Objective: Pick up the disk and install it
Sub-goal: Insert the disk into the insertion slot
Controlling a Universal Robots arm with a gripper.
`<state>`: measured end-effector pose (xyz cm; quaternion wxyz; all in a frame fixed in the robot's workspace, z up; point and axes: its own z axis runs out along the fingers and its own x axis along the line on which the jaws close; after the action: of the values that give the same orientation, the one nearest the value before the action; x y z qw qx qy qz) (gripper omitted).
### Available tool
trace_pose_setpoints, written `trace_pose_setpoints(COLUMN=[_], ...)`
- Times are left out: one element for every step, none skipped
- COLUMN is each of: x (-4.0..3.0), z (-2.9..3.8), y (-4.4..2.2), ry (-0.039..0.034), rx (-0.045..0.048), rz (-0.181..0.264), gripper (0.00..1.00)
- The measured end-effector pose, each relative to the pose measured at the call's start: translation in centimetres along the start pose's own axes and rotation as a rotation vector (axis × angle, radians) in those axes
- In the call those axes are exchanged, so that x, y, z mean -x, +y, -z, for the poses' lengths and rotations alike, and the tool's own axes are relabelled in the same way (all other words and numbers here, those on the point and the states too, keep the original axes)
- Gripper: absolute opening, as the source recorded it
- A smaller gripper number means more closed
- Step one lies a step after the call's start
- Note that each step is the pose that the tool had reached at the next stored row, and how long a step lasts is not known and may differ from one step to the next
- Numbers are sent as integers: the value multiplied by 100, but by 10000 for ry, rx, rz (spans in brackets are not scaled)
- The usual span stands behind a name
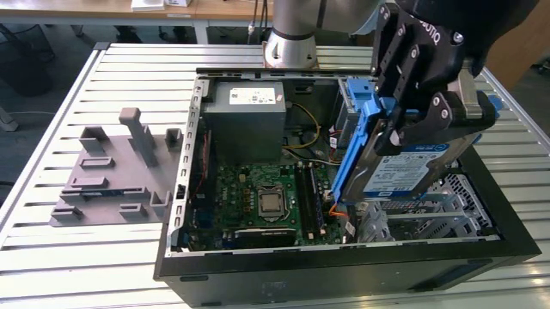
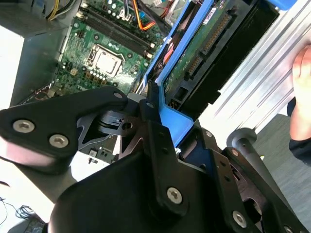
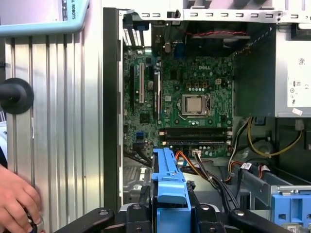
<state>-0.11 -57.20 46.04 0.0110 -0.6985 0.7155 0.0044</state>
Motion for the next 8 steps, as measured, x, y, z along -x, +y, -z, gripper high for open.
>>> trace_pose_setpoints(x=[-2,-3,-5,-5,-4,-5,-5,-5], z=[-8,-16,-25,-32,-35,-36,-36,-36], y=[-23,-44,-65,-86,-103,-109,-108,-109], ry=[0,2,2,2,2,3,3,3], rx=[1,1,1,0,1,0,1,1], rz=[1,0,-1,0,1,1,0,-1], gripper=[37,37,37,37,37,37,37,37])
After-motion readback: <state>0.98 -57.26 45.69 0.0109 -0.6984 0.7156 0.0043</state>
